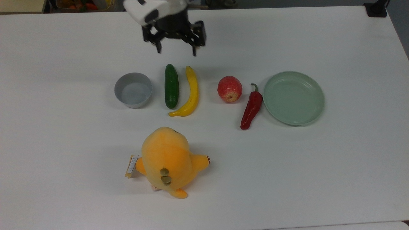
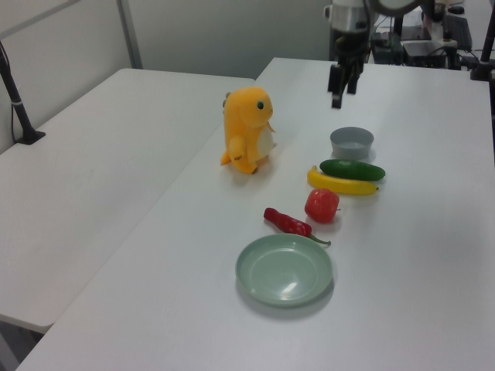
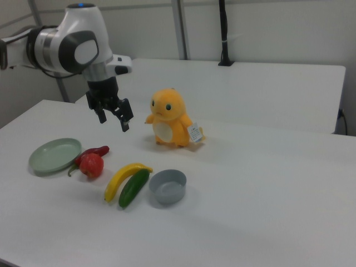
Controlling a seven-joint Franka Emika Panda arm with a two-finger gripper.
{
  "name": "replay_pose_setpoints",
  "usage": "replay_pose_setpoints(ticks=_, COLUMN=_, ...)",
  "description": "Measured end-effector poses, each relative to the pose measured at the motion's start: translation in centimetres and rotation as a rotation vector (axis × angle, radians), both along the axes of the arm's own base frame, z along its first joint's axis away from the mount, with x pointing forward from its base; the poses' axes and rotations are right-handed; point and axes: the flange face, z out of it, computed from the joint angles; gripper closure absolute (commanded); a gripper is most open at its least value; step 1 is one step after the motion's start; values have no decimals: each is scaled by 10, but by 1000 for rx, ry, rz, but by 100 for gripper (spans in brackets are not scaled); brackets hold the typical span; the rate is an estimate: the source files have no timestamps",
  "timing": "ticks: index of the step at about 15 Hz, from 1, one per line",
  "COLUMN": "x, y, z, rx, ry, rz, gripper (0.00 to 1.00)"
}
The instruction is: Red apple placed in the center of the desktop
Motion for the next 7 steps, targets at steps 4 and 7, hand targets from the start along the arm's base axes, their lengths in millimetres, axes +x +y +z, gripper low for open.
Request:
replay_pose_setpoints(ticks=4, x=-16, y=-44, z=39, rx=36, ry=-33, rz=-61, gripper=0)
replay_pose_setpoints(ticks=7, x=-17, y=-68, z=44, rx=88, ry=-42, rz=-107, gripper=0)
